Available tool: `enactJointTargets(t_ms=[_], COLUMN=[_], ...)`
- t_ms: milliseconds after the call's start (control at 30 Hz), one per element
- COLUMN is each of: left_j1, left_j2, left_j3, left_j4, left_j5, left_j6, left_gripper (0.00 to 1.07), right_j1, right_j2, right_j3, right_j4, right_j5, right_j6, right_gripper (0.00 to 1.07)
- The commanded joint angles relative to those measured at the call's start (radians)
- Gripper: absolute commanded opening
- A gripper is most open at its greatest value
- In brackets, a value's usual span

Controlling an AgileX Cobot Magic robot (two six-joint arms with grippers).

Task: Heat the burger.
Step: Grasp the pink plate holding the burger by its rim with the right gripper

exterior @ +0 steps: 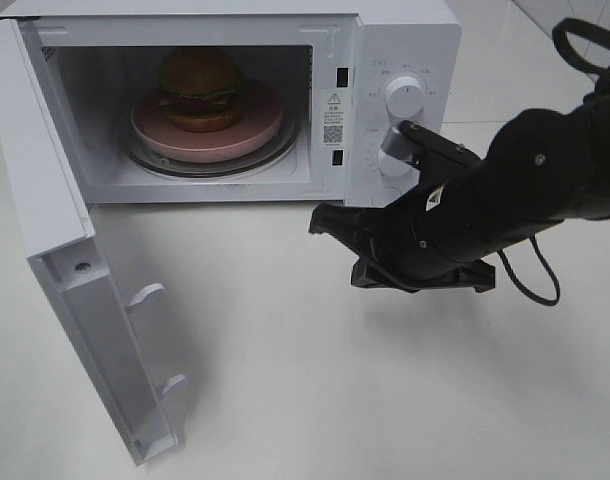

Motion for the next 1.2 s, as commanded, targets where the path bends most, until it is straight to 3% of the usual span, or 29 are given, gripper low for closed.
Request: enactJointTargets(t_ms=[33, 233, 333, 367, 400, 433, 467, 567, 700, 767, 800, 900, 967, 1000, 1067, 1100, 1167, 1200], left_j1=[0.000, 0.000, 0.000, 0.000, 0.000, 0.000, 0.000, 0.000, 0.000, 0.000, 0.000, 0.000, 0.000, 0.000, 0.000, 0.000, 0.000, 0.000], left_j2=[-0.017, -0.017, -0.017, -0.017, -0.017, -0.017, -0.017, -0.017, -0.017, -0.017, -0.017, -0.017, -0.017, -0.017, -0.017, -0.017, -0.017, -0.017], left_j3=[0.003, 0.003, 0.003, 0.003, 0.003, 0.003, 0.003, 0.003, 0.003, 0.003, 0.003, 0.003, 0.003, 0.003, 0.003, 0.003, 0.003, 0.003], left_j4=[0.000, 0.000, 0.000, 0.000, 0.000, 0.000, 0.000, 0.000, 0.000, 0.000, 0.000, 0.000, 0.000, 0.000, 0.000, 0.000, 0.000, 0.000], left_j5=[-0.009, -0.009, -0.009, -0.009, -0.009, -0.009, -0.009, -0.009, -0.009, -0.009, -0.009, -0.009, -0.009, -0.009, -0.009, -0.009, -0.009, -0.009], left_j6=[-0.006, -0.006, -0.006, -0.006, -0.006, -0.006, -0.006, -0.006, -0.006, -0.006, -0.006, -0.006, -0.006, -0.006, -0.006, -0.006, -0.006, -0.006], left_gripper=[0.98, 0.98, 0.98, 0.98, 0.98, 0.98, 0.98, 0.98, 0.98, 0.98, 0.98, 0.98, 0.98, 0.98, 0.98, 0.98, 0.98, 0.98], right_j1=[0.000, 0.000, 0.000, 0.000, 0.000, 0.000, 0.000, 0.003, 0.012, 0.033, 0.048, 0.050, 0.062, 0.062, 0.062, 0.062, 0.062, 0.062], right_j2=[-0.013, -0.013, -0.013, -0.013, -0.013, -0.013, -0.013, -0.013, -0.013, -0.016, -0.016, -0.016, -0.016, -0.016, -0.016, -0.016, -0.016, -0.016], right_j3=[-0.058, -0.180, -0.246, -0.246, -0.266, -0.266, -0.283, -0.299, -0.305, -0.305, -0.305, -0.305, -0.305, -0.305, -0.305, -0.305, -0.305, -0.305], right_j4=[-0.072, -0.183, -0.257, -0.257, -0.290, -0.290, -0.327, -0.367, -0.423, -0.510, -0.560, -0.574, -0.579, -0.579, -0.579, -0.579, -0.579, -0.579], right_j5=[0.167, 0.421, 0.534, 0.534, 0.555, 0.555, 0.557, 0.546, 0.520, 0.469, 0.412, 0.388, 0.304, 0.304, 0.214, 0.214, 0.183, 0.183], right_j6=[-0.132, -0.482, -0.835, -0.835, -1.016, -1.016, -1.215, -1.446, -1.580, -1.620, -1.618, -1.618, -1.614, -1.614, -1.583, -1.583, -1.540, -1.540], right_gripper=[0.01, 0.01, 0.02, 0.02, 0.02, 0.02, 0.03, 0.04, 0.08, 0.16, 0.26, 0.31, 0.49, 0.49, 0.72, 0.72, 0.88, 0.88])
